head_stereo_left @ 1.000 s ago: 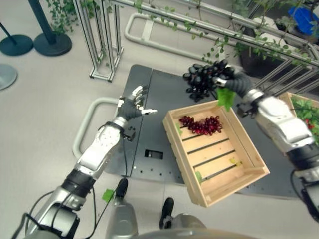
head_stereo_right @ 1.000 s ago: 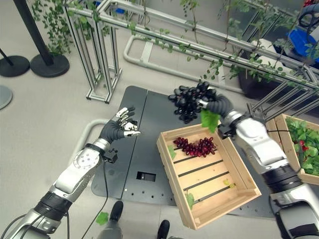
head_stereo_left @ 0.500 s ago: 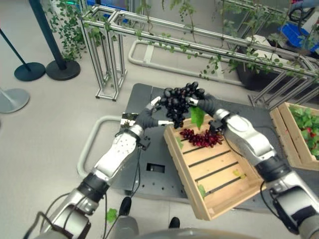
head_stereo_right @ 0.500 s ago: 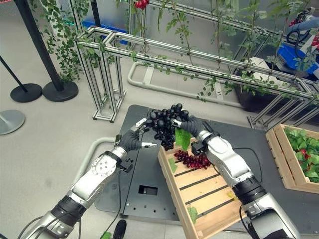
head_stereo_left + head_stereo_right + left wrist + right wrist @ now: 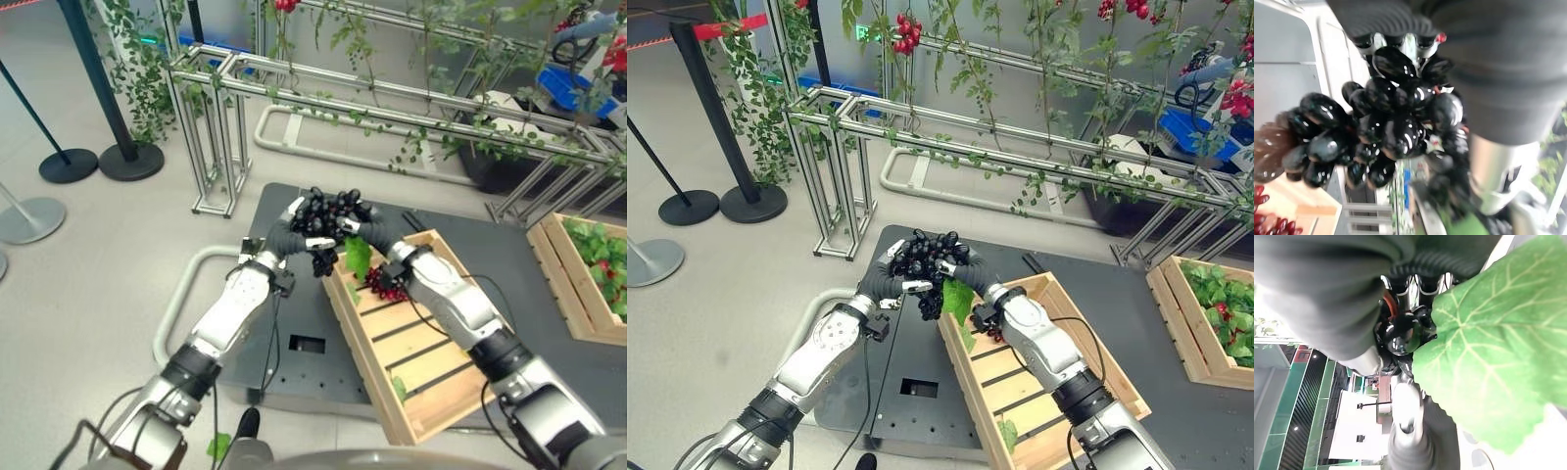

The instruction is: Pick up the fruits from the basket on one side to the basket on the other side

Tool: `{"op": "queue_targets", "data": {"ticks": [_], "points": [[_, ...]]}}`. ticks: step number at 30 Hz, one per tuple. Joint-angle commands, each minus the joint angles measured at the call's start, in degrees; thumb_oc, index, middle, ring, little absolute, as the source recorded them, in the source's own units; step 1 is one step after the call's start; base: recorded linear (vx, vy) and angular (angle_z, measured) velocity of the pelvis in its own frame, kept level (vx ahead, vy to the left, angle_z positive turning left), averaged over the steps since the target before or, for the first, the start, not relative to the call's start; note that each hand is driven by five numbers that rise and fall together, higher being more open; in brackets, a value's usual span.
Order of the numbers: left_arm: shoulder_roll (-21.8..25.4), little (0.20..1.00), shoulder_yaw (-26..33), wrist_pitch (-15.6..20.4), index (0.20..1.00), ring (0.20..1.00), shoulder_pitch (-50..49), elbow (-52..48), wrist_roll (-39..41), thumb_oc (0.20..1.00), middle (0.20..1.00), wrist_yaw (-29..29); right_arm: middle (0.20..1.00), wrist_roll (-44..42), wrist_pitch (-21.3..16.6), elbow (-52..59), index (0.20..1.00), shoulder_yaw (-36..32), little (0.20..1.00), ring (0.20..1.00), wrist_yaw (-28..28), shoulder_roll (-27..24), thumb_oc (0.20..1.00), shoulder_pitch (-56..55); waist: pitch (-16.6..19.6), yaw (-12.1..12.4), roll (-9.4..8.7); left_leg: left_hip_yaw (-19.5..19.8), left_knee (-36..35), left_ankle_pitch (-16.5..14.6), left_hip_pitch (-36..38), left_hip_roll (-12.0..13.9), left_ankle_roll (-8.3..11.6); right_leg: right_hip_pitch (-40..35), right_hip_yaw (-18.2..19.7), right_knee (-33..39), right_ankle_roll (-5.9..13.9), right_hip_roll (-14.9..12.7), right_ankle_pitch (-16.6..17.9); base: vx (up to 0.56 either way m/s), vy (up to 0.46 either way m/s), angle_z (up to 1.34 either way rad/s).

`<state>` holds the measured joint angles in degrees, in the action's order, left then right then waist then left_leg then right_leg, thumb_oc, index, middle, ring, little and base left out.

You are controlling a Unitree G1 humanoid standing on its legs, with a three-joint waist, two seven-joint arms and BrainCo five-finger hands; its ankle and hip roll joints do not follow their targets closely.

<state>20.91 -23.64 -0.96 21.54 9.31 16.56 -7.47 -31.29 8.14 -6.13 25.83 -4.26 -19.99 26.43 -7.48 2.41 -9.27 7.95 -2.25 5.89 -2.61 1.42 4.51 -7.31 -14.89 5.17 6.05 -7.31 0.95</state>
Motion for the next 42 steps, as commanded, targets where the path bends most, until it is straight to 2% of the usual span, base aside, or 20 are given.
{"op": "queue_targets", "data": {"ticks": [1, 10, 24, 30, 36, 42], "points": [[-3.8, 1.000, -1.6, 2.3, 1.000, 1.000, 2.2, 3.5, 0.5, 1.000, 1.000, -0.7, 0.200, -2.6, -4.5, 4.6, 0.200, 2.7, 0.200, 0.200, -0.9, 5.0, 0.200, 4.5, 3.4, -0.4, -0.65, 0.8, 2.7, -10.6, 2.6, 0.2, -1.38, 2.3, 1.2, -6.0, 1.53, -2.4, -7.4, 0.00, 0.000, 0.00], [-5.4, 1.000, -2.7, 2.3, 1.000, 1.000, 4.3, 6.6, -0.1, 1.000, 1.000, -3.3, 0.200, -6.1, -5.3, 6.7, 0.200, 5.8, 0.200, 0.200, -0.1, 8.0, 0.200, 5.0, 4.1, -0.9, -0.14, 0.5, 3.2, -11.2, 3.3, 0.1, -1.43, 1.7, 1.5, -6.2, 1.58, -2.5, -7.6, 0.00, 0.000, 0.00], [-3.4, 1.000, -4.5, 2.1, 1.000, 1.000, 4.4, 11.4, -6.2, 1.000, 1.000, -2.3, 0.200, -7.9, -5.9, 8.5, 0.200, 6.8, 0.200, 0.200, 0.2, 4.1, 0.200, 12.6, 4.9, -1.4, 0.43, -0.3, 3.9, -12.1, 4.5, 0.1, -1.57, 0.8, 1.9, -6.2, 1.57, -2.6, -7.9, 0.01, 0.001, 0.00], [-5.1, 1.000, -5.4, 3.8, 1.000, 1.000, 7.9, 11.7, -3.8, 1.000, 1.000, -5.7, 0.200, -12.6, -8.0, 7.6, 0.200, 8.6, 0.200, 0.200, 1.9, 8.0, 0.200, 12.1, 4.9, -1.9, 0.55, -0.6, 3.9, -12.0, 4.5, 0.4, -1.41, 0.8, 2.3, -6.2, 1.42, -2.4, -8.2, 0.01, -0.008, -0.05], [-6.0, 1.000, -5.7, 4.4, 1.000, 1.000, 8.9, 13.4, -3.7, 1.000, 1.000, -7.0, 0.200, -13.9, -8.5, 8.4, 0.200, 9.4, 0.200, 0.200, 2.2, 8.6, 0.200, 12.6, 4.7, -2.2, 0.70, -0.9, 4.0, -12.2, 4.8, 0.5, -1.35, 0.6, 2.4, -6.1, 1.40, -2.5, -8.2, 0.00, 0.000, -0.03], [-7.8, 1.000, -5.0, 6.4, 1.000, 1.000, 9.1, 13.3, 2.0, 1.000, 1.000, -9.2, 0.200, -16.6, -10.0, 7.9, 0.200, 10.9, 0.200, 0.200, 3.4, 11.5, 0.200, 12.1, 4.4, -2.4, 0.88, -1.1, 4.1, -12.2, 4.9, 0.6, -1.34, 0.6, 2.6, -5.9, 1.33, -2.4, -8.2, 0.00, 0.000, 0.00]]}}
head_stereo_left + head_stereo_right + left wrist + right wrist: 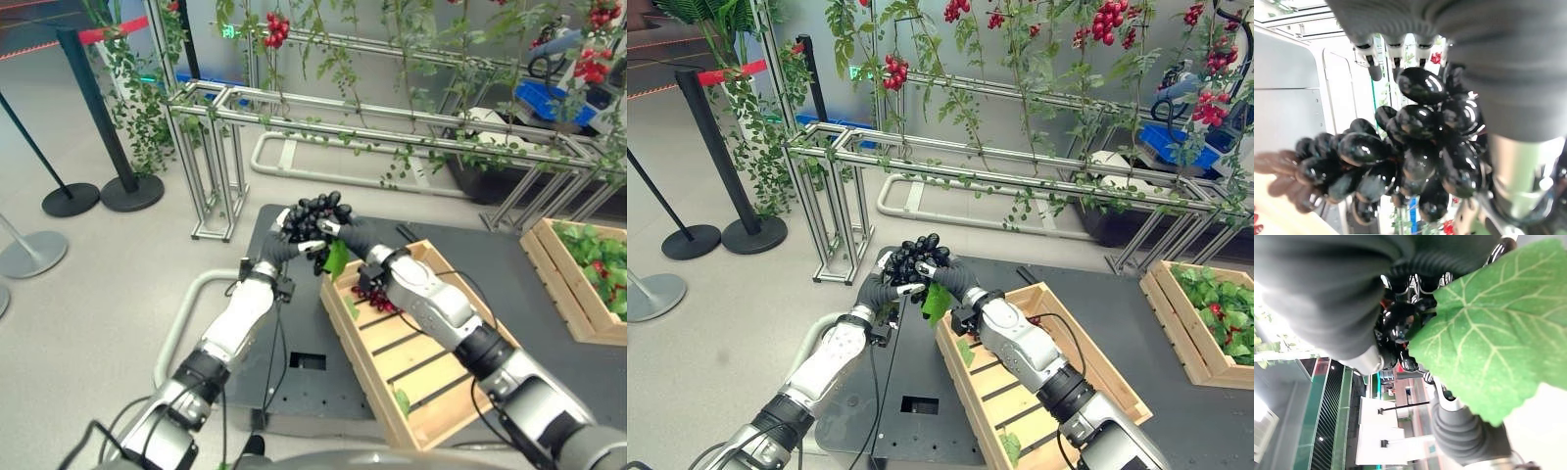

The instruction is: Pick up the fruits from the basket on one side to the basket on the other side

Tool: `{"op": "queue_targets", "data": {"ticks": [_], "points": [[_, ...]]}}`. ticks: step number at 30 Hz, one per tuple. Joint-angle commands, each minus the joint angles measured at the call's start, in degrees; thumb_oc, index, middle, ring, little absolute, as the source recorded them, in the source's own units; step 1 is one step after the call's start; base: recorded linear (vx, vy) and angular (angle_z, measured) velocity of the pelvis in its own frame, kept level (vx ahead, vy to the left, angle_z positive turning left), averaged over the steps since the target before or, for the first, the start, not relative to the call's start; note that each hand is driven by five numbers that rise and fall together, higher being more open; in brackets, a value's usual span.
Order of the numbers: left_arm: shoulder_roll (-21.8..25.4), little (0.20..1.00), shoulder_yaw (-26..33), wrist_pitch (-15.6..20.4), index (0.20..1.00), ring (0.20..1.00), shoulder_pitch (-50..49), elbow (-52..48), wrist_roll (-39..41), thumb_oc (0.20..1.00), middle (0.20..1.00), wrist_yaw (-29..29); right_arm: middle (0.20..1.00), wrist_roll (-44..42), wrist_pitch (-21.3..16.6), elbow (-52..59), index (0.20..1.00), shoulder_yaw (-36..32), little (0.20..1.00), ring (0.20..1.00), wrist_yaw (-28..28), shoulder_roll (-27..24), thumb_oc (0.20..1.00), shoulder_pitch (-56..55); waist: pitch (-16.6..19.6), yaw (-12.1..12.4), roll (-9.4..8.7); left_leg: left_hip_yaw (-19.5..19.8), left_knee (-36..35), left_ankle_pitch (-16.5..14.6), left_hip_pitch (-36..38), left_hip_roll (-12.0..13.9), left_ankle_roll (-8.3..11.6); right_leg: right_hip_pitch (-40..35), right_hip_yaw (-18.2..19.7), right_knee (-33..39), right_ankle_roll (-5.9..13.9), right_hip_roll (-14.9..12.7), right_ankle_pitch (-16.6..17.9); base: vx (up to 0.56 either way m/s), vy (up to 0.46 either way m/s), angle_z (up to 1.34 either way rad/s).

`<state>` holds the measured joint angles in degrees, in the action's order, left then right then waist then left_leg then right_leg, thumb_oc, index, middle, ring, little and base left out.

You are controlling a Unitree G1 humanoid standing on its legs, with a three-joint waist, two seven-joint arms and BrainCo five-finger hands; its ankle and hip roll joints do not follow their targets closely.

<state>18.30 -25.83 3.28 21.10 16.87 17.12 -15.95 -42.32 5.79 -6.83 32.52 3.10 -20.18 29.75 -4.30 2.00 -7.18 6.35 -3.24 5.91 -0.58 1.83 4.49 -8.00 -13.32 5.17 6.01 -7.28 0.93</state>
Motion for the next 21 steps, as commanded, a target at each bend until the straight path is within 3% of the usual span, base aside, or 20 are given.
{"op": "queue_targets", "data": {"ticks": [1, 6, 14, 15, 16, 17, 21], "points": [[-5.3, 1.000, -2.4, 2.3, 1.000, 1.000, 9.3, 4.8, 3.8, 1.000, 1.000, -0.5, 0.200, -5.9, -7.6, 9.0, 0.200, 4.4, 0.200, 0.200, -4.0, 12.0, 0.200, 8.1, 1.0, -1.9, -1.12, 0.5, 5.1, -12.3, 2.8, 0.2, -1.32, 1.3, 1.1, -5.9, 1.38, -2.4, -8.2, 0.00, 0.000, 0.00], [-5.7, 1.000, -1.6, 2.3, 1.000, 1.000, 8.3, 2.4, 8.6, 1.000, 1.000, 0.6, 0.200, -5.8, -6.9, 9.4, 0.200, 4.8, 0.200, 0.200, -4.7, 12.5, 0.200, 6.3, 1.0, -1.9, -1.03, 0.5, 5.1, -12.3, 2.9, 0.2, -1.40, 1.2, 1.0, -5.9, 1.39, -2.4, -8.3, 0.00, 0.000, 0.00], [-6.1, 1.000, -1.8, 2.0, 1.000, 1.000, 8.7, 1.5, 8.6, 1.000, 1.000, 0.8, 0.200, -6.2, -6.7, 8.8, 0.200, 5.1, 0.200, 0.200, -5.2, 14.2, 0.200, 5.3, 1.3, -2.0, -0.89, 0.3, 4.9, -12.7, 3.5, 0.2, -1.58, 0.8, 1.1, -5.9, 1.48, -2.6, -8.4, 0.00, 0.000, 0.00], [-6.2, 0.558, -2.0, 2.0, 0.558, 0.558, 8.8, 1.6, 8.8, 0.558, 0.558, 1.0, 0.200, -6.1, -6.7, 8.8, 0.200, 5.2, 0.200, 0.200, -5.3, 14.2, 0.200, 5.3, 1.3, -2.0, -0.84, 0.3, 4.9, -12.7, 3.6, 0.1, -1.59, 0.8, 1.2, -6.0, 1.49, -2.6, -8.4, 0.00, 0.000, 0.00], [-6.2, 0.457, -2.0, 2.0, 0.457, 0.457, 8.8, 1.6, 8.8, 0.457, 0.457, 1.0, 0.200, -6.1, -6.7, 8.8, 0.200, 5.2, 0.200, 0.200, -5.3, 14.2, 0.200, 5.3, 1.3, -2.0, -0.84, 0.3, 4.9, -12.7, 3.6, 0.1, -1.59, 0.8, 1.2, -6.0, 1.49, -2.6, -8.4, 0.00, 0.000, 0.00], [-6.2, 0.200, -1.9, 2.0, 0.200, 0.200, 9.1, 1.7, 8.8, 0.200, 0.200, 1.0, 0.200, -6.0, -6.7, 8.5, 0.200, 5.2, 0.200, 0.200, -5.2, 14.2, 0.200, 5.1, 1.4, -2.1, -0.77, 0.3, 4.8, -12.8, 3.7, 0.1, -1.62, 0.7, 1.2, -5.9, 1.53, -2.7, -8.4, 0.00, 0.000, 0.00], [-6.2, 0.200, -1.5, 2.2, 0.200, 0.200, 8.6, 1.4, 9.7, 0.200, 0.200, 1.2, 0.200, -5.7, -6.4, 8.5, 0.200, 5.0, 0.200, 0.200, -5.6, 14.0, 0.200, 4.0, 1.3, -2.2, -0.71, 0.2, 4.7, -12.8, 4.0, 0.1, -1.73, 0.7, 1.2, -6.0, 1.54, -2.7, -8.4, 0.00, 0.004, -0.02]]}}
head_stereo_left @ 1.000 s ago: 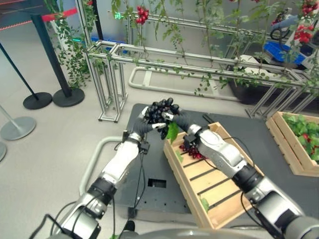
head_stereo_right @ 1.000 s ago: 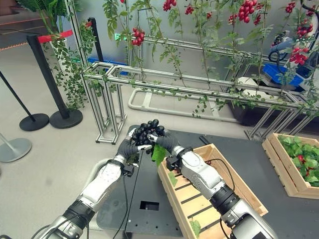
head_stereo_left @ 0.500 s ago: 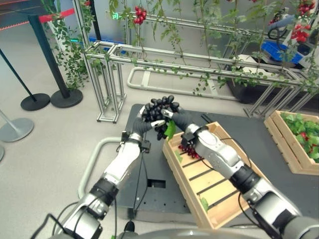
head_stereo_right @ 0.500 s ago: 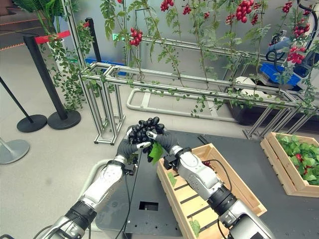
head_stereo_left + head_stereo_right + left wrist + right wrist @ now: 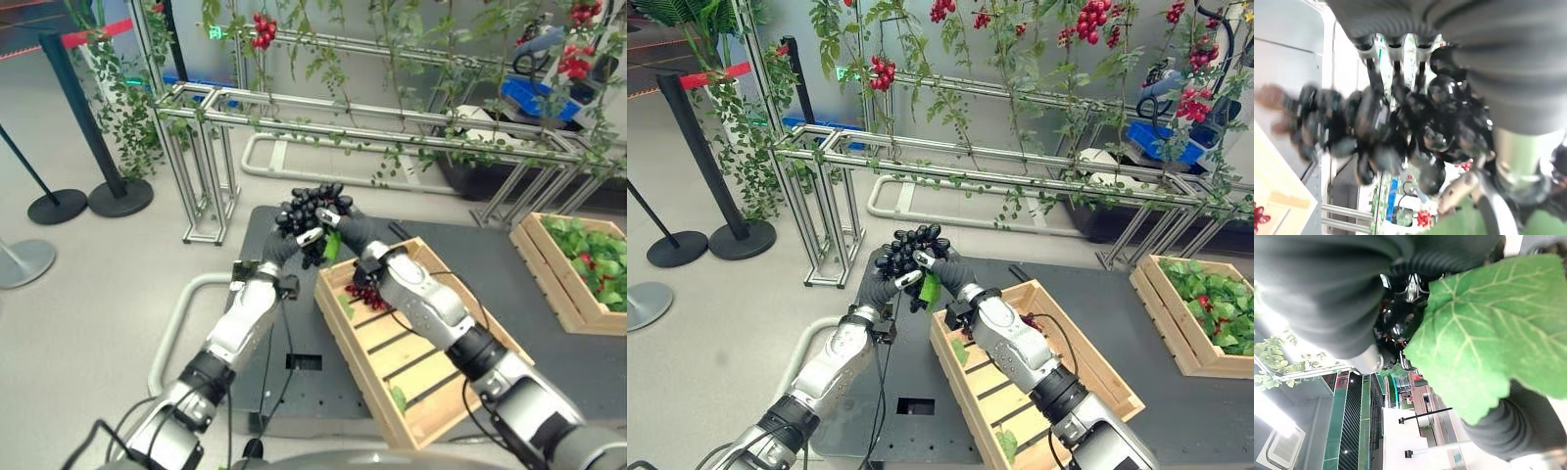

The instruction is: Pick up the fruits from the basket on one side to the basket on the other side

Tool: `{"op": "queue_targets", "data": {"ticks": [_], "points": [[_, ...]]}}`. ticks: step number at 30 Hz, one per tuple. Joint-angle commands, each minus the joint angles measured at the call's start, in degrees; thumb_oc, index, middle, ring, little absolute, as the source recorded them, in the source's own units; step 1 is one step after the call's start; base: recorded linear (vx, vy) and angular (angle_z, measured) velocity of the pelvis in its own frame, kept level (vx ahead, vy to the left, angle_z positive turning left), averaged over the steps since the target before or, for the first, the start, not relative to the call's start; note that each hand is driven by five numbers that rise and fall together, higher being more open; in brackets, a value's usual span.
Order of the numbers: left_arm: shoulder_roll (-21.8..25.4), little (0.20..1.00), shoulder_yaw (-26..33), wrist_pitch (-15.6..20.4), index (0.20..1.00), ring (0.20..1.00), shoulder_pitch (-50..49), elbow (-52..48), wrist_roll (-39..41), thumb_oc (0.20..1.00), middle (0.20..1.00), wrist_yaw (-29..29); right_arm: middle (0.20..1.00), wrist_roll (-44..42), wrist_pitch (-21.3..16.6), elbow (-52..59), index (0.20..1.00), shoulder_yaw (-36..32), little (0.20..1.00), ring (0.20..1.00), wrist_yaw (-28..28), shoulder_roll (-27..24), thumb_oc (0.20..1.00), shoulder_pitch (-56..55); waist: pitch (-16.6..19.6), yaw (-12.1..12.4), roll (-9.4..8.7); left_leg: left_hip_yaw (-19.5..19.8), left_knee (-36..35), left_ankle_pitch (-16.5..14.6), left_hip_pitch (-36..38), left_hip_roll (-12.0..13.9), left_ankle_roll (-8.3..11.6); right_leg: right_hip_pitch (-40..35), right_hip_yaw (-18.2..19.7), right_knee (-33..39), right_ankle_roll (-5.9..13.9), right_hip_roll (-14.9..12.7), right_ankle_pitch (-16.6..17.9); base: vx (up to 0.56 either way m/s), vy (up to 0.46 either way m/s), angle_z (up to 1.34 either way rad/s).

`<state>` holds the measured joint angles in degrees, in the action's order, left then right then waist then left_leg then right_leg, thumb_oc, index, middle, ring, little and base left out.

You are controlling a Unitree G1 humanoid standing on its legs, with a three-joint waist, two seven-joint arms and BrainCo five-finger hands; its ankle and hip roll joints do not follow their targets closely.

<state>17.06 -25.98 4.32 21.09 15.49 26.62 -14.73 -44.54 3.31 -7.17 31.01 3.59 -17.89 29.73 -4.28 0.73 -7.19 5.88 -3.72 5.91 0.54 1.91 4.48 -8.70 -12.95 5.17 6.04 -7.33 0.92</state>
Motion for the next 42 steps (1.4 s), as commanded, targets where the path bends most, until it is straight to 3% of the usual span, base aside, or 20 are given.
{"op": "queue_targets", "data": {"ticks": [1, 21, 22, 23, 28, 42], "points": [[-5.0, 0.200, -1.3, 1.2, 0.200, 0.200, 8.6, 2.7, 0.2, 0.200, 0.200, 0.0, 0.200, -3.5, -3.9, 8.8, 0.200, 6.5, 0.200, 0.200, -6.0, 11.7, 0.200, 4.0, 1.3, -0.9, -0.68, 0.7, 5.1, -12.8, 2.9, 0.0, -1.73, 1.4, 0.8, -6.0, 1.51, -2.7, -8.4, 0.00, 0.000, 0.00], [-5.4, 0.200, -0.2, 1.4, 0.200, 0.200, 7.8, 3.7, 0.4, 0.200, 0.200, -0.2, 0.200, -3.9, -3.7, 8.7, 0.200, 6.4, 0.200, 0.200, -6.6, 11.8, 0.200, 3.2, 1.5, -1.2, -0.43, 0.5, 5.0, -13.0, 3.4, 0.1, -1.85, 1.2, 0.8, -6.2, 1.43, -2.6, -8.7, 0.00, 0.000, 0.00], [-5.4, 0.316, -0.1, 1.3, 0.316, 0.316, 7.8, 3.7, 0.2, 0.316, 0.316, -0.1, 0.200, -4.0, -3.7, 8.6, 0.200, 6.4, 0.200, 0.200, -6.6, 11.8, 0.200, 3.2, 1.5, -1.2, -0.43, 0.5, 5.0, -13.0, 3.4, 0.1, -1.85, 1.2, 0.8, -6.2, 1.43, -2.6, -8.7, 0.00, 0.000, 0.00], [-5.3, 1.000, -0.1, 1.3, 1.000, 1.000, 7.9, 3.7, 0.1, 1.000, 1.000, 0.0, 0.200, -3.9, -3.7, 8.6, 0.200, 6.3, 0.200, 0.200, -6.7, 11.8, 0.200, 3.2, 1.5, -1.2, -0.42, 0.5, 5.0, -13.0, 3.5, 0.2, -1.84, 1.2, 0.8, -6.2, 1.43, -2.6, -8.7, 0.00, 0.000, 0.00], [-4.9, 1.000, 0.0, 1.4, 1.000, 1.000, 7.7, 3.9, -0.1, 1.000, 1.000, 0.5, 0.200, -3.3, -3.7, 8.6, 0.200, 5.9, 0.200, 0.200, -6.9, 11.2, 0.200, 3.5, 1.6, -1.2, -0.39, 0.5, 5.1, -13.0, 3.5, 0.3, -1.77, 1.1, 0.7, -6.3, 1.37, -2.6, -8.7, 0.00, 0.000, 0.00], [-0.2, 1.000, -0.8, -0.6, 1.000, 1.000, 7.0, 6.5, -11.4, 1.000, 1.000, 4.6, 0.200, 0.4, -2.9, 9.7, 0.200, 3.4, 0.200, 0.200, -8.4, 7.1, 0.200, 4.7, 2.3, -1.5, -0.13, 0.1, 5.0, -13.4, 4.4, 0.4, -1.71, 0.4, 0.8, -6.2, 1.32, -2.4, -8.9, 0.00, 0.002, -0.01]]}}
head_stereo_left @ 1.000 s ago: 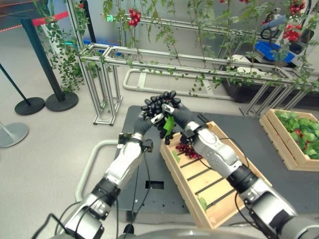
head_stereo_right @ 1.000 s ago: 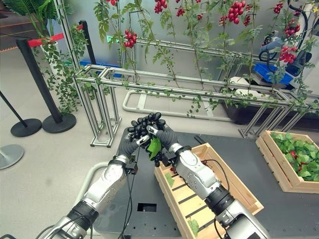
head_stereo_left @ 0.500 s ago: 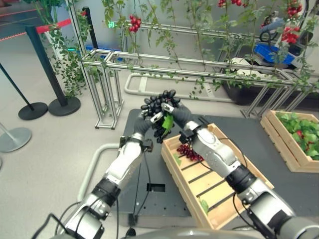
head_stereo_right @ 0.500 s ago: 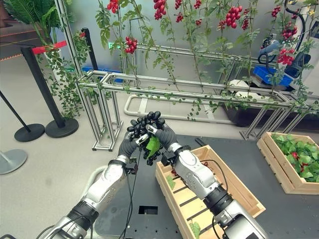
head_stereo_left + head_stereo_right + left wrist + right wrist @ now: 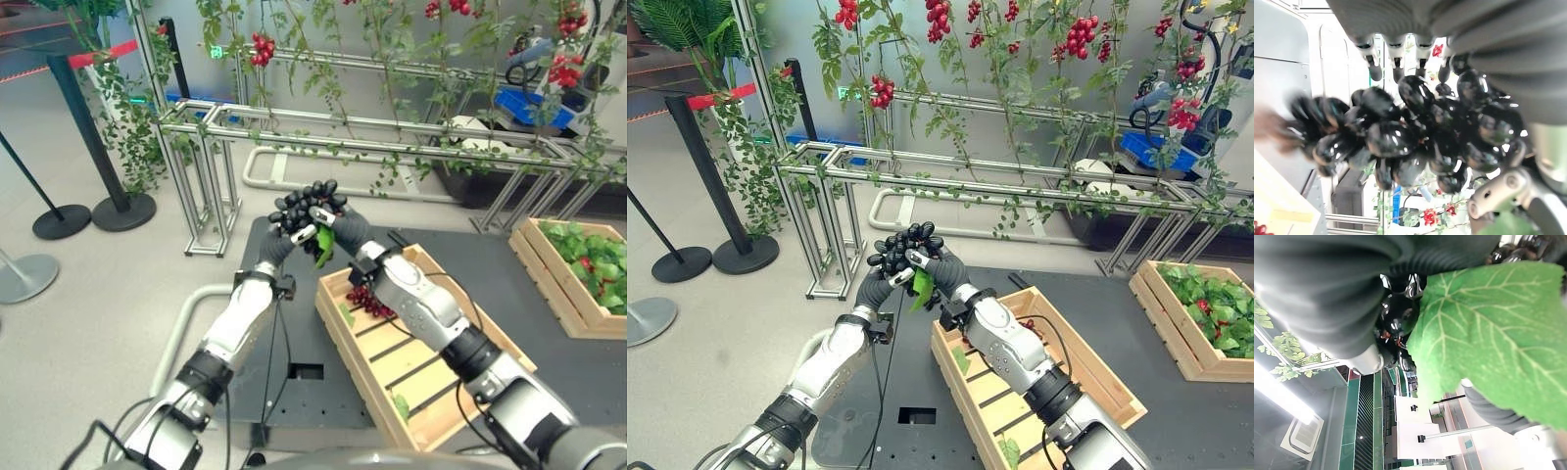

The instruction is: Pick up the fruits from the basket on one side to the basket on the other side

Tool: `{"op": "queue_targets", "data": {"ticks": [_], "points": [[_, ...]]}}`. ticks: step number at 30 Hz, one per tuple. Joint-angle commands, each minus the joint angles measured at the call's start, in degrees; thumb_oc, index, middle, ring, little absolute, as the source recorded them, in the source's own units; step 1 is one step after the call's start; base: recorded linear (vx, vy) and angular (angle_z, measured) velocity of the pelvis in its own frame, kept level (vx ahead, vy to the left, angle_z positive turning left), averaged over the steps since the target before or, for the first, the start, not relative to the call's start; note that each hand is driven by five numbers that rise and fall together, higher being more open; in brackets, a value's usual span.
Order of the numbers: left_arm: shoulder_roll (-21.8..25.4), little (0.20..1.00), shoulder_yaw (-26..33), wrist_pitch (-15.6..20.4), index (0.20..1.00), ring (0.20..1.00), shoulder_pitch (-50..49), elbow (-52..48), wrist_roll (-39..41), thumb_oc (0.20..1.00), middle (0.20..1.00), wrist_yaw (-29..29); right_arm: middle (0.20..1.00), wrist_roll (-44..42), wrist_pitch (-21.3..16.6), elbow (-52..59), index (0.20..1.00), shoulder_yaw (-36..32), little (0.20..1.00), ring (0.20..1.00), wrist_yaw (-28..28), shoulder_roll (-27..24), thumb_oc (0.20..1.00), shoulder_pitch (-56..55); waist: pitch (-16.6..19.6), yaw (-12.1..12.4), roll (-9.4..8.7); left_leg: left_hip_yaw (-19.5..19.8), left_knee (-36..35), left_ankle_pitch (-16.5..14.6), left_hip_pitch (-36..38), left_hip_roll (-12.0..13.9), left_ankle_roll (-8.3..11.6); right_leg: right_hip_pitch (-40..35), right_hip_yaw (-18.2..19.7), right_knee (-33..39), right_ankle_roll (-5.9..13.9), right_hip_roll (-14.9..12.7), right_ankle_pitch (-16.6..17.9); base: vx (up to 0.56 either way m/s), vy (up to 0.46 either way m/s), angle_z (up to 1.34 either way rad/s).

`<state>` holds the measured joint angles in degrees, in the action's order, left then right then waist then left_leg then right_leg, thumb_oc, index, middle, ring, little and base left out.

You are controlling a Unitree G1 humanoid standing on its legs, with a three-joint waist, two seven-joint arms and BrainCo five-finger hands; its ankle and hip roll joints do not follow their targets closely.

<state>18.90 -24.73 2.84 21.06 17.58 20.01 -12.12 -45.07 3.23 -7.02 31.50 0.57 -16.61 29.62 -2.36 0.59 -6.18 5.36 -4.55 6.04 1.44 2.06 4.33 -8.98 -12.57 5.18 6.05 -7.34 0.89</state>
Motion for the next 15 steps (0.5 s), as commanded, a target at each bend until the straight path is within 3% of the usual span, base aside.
{"op": "queue_targets", "data": {"ticks": [1, 10, 15], "points": [[-1.9, 1.000, -2.0, 0.9, 1.000, 1.000, 6.7, 5.4, -5.4, 1.000, 1.000, 2.0, 0.200, 1.3, -2.9, 9.7, 0.200, 2.7, 0.200, 0.200, -5.4, 5.4, 0.200, 5.6, 0.5, -1.4, -1.24, 0.5, 5.9, -13.6, 3.7, 0.3, -1.55, 0.5, 0.4, -6.2, 1.25, -2.3, -9.0, 0.00, 0.000, 0.00], [-2.7, 1.000, -3.9, 1.6, 1.000, 1.000, 8.4, 10.5, -8.0, 1.000, 1.000, 1.1, 0.200, 1.3, -4.1, 8.6, 0.200, 2.7, 0.200, 0.200, -4.4, 4.4, 0.200, 11.2, 0.8, -1.5, -1.68, 0.2, 6.2, -13.8, 4.1, 0.6, -1.39, 0.0, 0.5, -5.8, 1.13, -2.1, -9.0, 0.00, 0.000, 0.00], [-1.8, 1.000, -0.6, 2.2, 1.000, 1.000, 2.2, 5.1, -2.2, 1.000, 1.000, 1.6, 0.200, 5.0, -3.7, 9.5, 0.200, -0.5, 0.200, 0.200, -3.0, -1.0, 0.200, 11.3, 0.8, -0.9, -1.99, 0.5, 6.4, -13.9, 3.8, 0.5, -1.47, 0.1, 0.6, -5.7, 1.06, -2.1, -8.8, 0.00, 0.000, 0.00]]}}
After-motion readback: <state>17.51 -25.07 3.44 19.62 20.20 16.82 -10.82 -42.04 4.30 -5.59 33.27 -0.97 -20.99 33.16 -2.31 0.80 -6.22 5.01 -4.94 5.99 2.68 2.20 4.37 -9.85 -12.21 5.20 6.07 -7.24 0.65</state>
